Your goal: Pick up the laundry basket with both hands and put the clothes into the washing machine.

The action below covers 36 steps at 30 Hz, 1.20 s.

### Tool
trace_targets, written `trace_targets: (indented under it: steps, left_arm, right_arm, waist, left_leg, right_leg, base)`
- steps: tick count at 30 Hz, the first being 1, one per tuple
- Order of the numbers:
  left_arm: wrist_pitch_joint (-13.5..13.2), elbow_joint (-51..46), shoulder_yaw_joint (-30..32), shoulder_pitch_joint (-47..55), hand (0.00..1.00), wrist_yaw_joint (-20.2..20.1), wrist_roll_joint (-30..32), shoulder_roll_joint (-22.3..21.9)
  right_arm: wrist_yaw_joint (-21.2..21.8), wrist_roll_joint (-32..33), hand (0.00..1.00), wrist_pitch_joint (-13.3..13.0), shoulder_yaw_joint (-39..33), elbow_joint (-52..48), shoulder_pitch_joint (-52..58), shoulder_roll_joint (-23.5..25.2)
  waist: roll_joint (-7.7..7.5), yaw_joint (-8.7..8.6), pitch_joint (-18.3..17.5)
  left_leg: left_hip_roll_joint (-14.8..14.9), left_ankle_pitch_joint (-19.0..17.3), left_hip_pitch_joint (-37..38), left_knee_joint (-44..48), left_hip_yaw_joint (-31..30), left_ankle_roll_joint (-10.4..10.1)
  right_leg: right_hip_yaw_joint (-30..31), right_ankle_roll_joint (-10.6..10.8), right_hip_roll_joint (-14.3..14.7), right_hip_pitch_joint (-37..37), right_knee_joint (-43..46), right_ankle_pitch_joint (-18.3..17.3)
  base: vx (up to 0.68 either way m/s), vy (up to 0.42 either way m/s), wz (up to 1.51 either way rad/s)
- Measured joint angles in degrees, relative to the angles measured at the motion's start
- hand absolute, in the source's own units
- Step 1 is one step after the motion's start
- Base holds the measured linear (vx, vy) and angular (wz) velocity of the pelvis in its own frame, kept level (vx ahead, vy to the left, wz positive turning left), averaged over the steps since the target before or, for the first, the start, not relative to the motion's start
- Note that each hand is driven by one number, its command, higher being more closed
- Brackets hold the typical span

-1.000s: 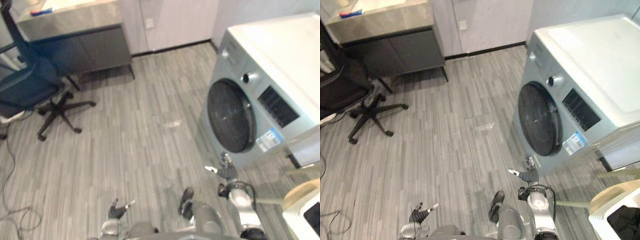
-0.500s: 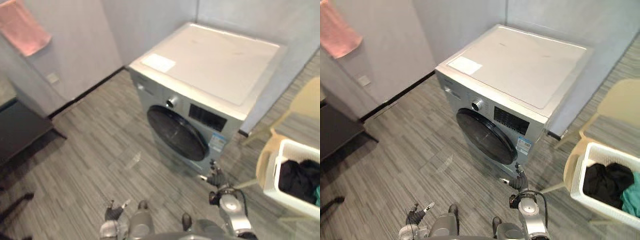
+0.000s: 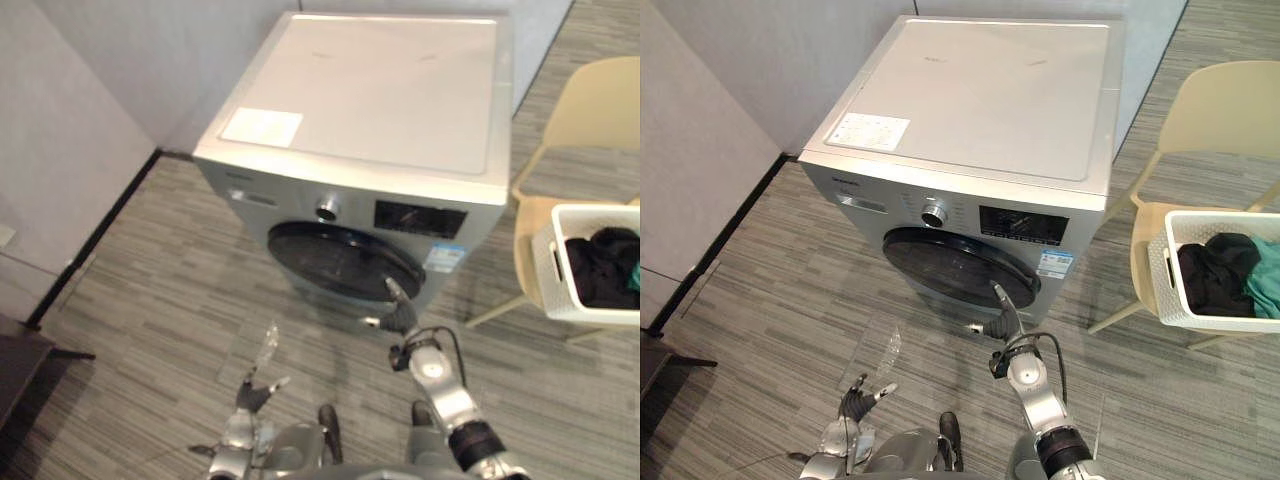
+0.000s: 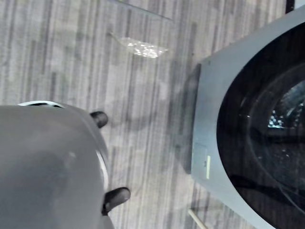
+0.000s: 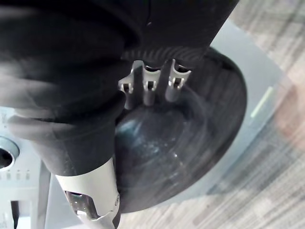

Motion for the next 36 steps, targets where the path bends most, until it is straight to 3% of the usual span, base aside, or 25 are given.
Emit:
trace_targets:
  steps: [4, 12, 16, 23, 29, 36]
  left_arm:
    - [-0.11, -0.12, -0.99, 0.01, 0.0, 0.12, -0.14, 0.0]
    - [0.21, -0.31, -1.82, 0.13, 0.0, 0.36, -0.74, -0.61]
    - [0.77, -0.28, -0.94, 0.26, 0.0, 1.45, -1.21, -0.73]
    - [1.1, -0.58, -0.78, 0.84, 0.0, 1.65, -1.23, -0.73]
    - [0.62, -4.5, -2.76, -0.01, 0.0, 1.67, -2.82, -0.71]
    - [0.63, -5.33, -3.34, -0.94, 0.0, 1.51, -3.51, -0.58]
  right_arm:
    - [-2.83, -1.88, 0.0, 0.71, -2.56, 0.89, -2.3, -0.26]
    - [-9.7, -4.96, 0.0, 5.65, -7.66, 4.27, -8.76, -0.48]
    - [-11.17, -6.22, 0.0, 7.51, -9.43, 0.1, -6.88, 2.04]
    - [-12.98, -6.22, 0.0, 8.24, -12.41, -1.3, -6.4, 3.76]
    - [-17.41, -6.14, 0.0, 12.15, -21.37, 6.24, -20.53, 0.98]
    - [-18.52, -6.11, 0.0, 15.08, -23.15, 9.47, -25.65, -2.0]
  waist:
    - [0.0, -0.09, 0.0]
    - [0.53, 0.82, 1.39]
    - [0.43, 1.17, 1.9]
    - [-0.55, 1.45, 2.58]
    - [-0.46, 2.32, 4.5]
    - [-0.22, 2.75, 6.91]
  left_leg:
    - [-0.69, 2.15, 1.02, -3.04, -1.75, -0.02]
    - [-0.87, 6.75, -2.66, -6.81, -4.11, -0.77]
    - [-0.71, 8.91, -3.46, -9.5, -4.7, -1.13]
    - [-0.59, 9.59, -3.61, -10.53, -5.36, -1.77]
    - [-0.28, 10.47, -4.47, -10.47, -5.64, -1.11]
    - [-0.09, 10.47, -4.85, -10.35, -5.63, -1.11]
  right_leg:
    - [-3.87, 0.31, -0.83, 0.79, -0.44, 0.29]
    - [-7.12, -0.83, -0.93, -2.24, -2.53, 2.85]
    - [-8.56, -1.19, -0.73, -3.0, -4.22, 4.22]
    - [-10.91, -0.55, -0.86, -2.55, -5.65, 4.76]
    - [-11.53, -1.78, -0.58, -2.5, -7.36, 6.85]
    - [-11.47, -1.92, -0.32, -2.72, -7.6, 7.03]
  base:
    - [0.02, -0.019, 0.25]
    - [-0.09, -0.024, 0.16]
    - [-0.13, -0.019, 0.12]
    - [-0.05, -0.003, 0.04]
    - [0.03, 0.005, 0.01]
    - [0.0, -0.001, -0.01]
